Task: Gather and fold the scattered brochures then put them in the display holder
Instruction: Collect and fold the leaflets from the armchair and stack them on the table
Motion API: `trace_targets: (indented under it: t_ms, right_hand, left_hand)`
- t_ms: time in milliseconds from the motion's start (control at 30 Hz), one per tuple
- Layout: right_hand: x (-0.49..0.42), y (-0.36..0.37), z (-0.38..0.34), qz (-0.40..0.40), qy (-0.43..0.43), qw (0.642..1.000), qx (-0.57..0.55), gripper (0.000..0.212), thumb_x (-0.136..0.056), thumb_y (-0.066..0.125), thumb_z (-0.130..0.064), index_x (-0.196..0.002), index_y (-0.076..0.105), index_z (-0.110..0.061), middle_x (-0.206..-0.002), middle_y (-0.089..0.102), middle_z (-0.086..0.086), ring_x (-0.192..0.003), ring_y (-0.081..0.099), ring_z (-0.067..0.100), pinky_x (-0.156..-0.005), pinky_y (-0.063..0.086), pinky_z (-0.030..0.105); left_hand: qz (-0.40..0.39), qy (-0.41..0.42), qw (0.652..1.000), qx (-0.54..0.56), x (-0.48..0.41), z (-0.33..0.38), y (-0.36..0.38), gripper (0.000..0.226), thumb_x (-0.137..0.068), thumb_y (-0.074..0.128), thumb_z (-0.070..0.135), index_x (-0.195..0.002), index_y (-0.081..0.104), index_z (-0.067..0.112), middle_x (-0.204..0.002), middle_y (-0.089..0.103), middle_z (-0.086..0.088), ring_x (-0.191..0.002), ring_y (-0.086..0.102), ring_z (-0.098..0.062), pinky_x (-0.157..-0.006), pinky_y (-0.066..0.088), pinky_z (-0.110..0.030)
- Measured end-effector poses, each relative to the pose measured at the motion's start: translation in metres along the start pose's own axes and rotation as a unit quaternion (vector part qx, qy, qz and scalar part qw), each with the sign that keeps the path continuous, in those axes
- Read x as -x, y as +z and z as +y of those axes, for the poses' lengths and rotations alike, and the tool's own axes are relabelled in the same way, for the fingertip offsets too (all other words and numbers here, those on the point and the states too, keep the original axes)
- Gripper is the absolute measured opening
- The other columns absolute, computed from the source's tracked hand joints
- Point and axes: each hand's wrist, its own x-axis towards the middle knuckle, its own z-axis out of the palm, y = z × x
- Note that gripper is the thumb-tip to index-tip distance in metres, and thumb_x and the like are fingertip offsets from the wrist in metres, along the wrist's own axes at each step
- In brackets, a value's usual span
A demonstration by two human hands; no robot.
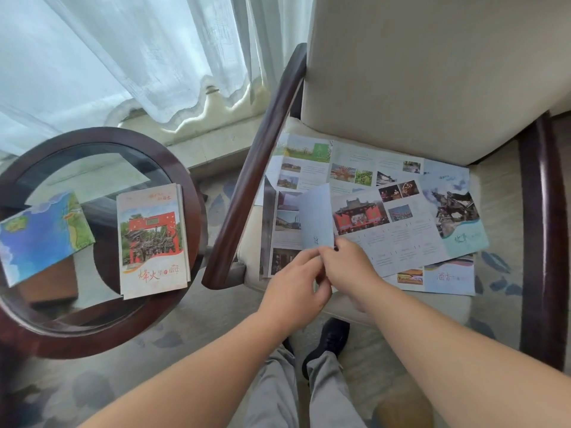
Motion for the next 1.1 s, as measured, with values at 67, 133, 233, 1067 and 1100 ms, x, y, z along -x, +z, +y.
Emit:
trace_targets:
  t_ms: [67, 133, 233, 1067, 1100]
  right_hand:
    - [0.000, -0.006, 0.000, 0.018, 0.005, 1.000, -0.011, 0.024, -0.092, 0.041, -0.013, -0.096, 0.061, -0.026, -0.092, 0.065, -0.004, -0.082, 0.061, 0.015, -0.071, 0.053, 0.034]
    - [0.000, -0.012, 0.002, 0.034, 0.008, 0.999, -0.013, 0.023, -0.094, 0.039, -0.012, -0.097, 0.061, -0.021, -0.094, 0.065, 0.001, -0.081, 0.059, 0.017, -0.065, 0.047, 0.030]
    - [0.003, -0.017, 0.006, 0.033, 0.009, 0.998, -0.053, 0.024, -0.096, 0.039, -0.013, -0.104, 0.061, -0.016, -0.099, 0.066, 0.005, -0.086, 0.063, 0.024, -0.068, 0.053, 0.033]
    - [0.006, -0.043, 0.024, -0.028, 0.013, 0.956, -0.291, 0.021, -0.091, 0.061, -0.008, -0.111, 0.064, -0.016, -0.105, 0.074, 0.006, -0.093, 0.072, 0.026, -0.080, 0.056, 0.041]
    - [0.006, -0.043, 0.023, -0.016, 0.011, 0.957, -0.288, 0.023, -0.092, 0.061, -0.007, -0.113, 0.062, -0.017, -0.106, 0.073, 0.006, -0.093, 0.071, 0.026, -0.079, 0.056, 0.040]
  left_hand:
    - [-0.019, -0.005, 1.000, 0.017, -0.001, -0.002, 0.001, 0.014, -0.090, 0.050, 0.033, -0.088, 0.058, 0.023, -0.144, 0.045, 0.016, -0.124, 0.048, -0.007, -0.095, 0.040, -0.026]
    - [-0.016, -0.036, 0.998, 0.043, -0.002, -0.005, 0.002, 0.015, -0.093, 0.049, 0.037, -0.094, 0.058, 0.025, -0.142, 0.046, 0.012, -0.127, 0.044, -0.007, -0.096, 0.035, -0.025]
    - [0.052, -0.143, 0.984, 0.095, -0.010, -0.012, -0.001, 0.029, -0.094, 0.051, 0.038, -0.119, 0.053, 0.025, -0.128, 0.051, 0.010, -0.118, 0.050, -0.009, -0.091, 0.038, -0.027]
    - [-0.051, -0.240, 0.811, 0.532, -0.033, -0.003, -0.029, 0.027, -0.091, 0.053, 0.006, -0.111, 0.066, 0.019, -0.107, 0.075, -0.006, -0.091, 0.073, -0.026, -0.069, 0.059, -0.038]
    - [-0.031, -0.240, 0.829, 0.504, -0.035, -0.003, -0.027, 0.026, -0.089, 0.056, 0.008, -0.110, 0.066, 0.020, -0.106, 0.075, -0.004, -0.092, 0.073, -0.024, -0.072, 0.059, -0.039]
